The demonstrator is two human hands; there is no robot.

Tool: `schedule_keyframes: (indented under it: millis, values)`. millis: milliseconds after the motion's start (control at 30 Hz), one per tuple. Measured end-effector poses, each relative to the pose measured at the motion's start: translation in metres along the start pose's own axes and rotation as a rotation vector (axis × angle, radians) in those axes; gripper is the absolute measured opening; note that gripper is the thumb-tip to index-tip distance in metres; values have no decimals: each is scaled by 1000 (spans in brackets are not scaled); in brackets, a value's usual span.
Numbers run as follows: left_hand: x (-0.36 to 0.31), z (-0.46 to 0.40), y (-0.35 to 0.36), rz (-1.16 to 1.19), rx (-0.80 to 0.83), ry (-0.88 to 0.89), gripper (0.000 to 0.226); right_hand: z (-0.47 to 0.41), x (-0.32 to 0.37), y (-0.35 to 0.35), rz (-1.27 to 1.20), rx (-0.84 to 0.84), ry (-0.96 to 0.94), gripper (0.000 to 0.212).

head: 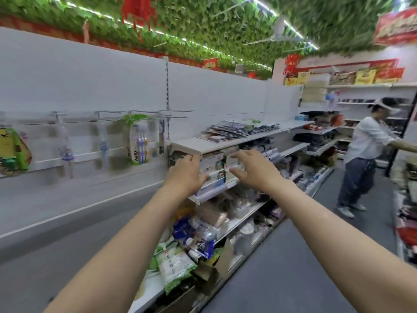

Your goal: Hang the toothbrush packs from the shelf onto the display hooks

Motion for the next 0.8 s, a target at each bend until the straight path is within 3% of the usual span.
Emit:
schedule_keyframes:
  millis: [267, 467, 800]
  values:
    - [-77, -9, 113, 105, 170, 99, 54, 61, -123, 46, -34, 88, 153, 49]
    - [-113, -42, 188, 177, 204, 147, 52, 75, -190, 90, -9, 129, 252, 49]
    - [-161, -205, 304, 205, 176, 209, 53, -23, -341, 159, 62, 159, 300, 51]
Point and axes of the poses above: each hand's wrist, its own z-axis away from the middle knuckle, its own y-axis out of the palm, x = y × z, the point moved 2 cm from there along -z, towards the middle knuckle, and after that the axes turned 2 degrees about z, right-handed, at the moved point
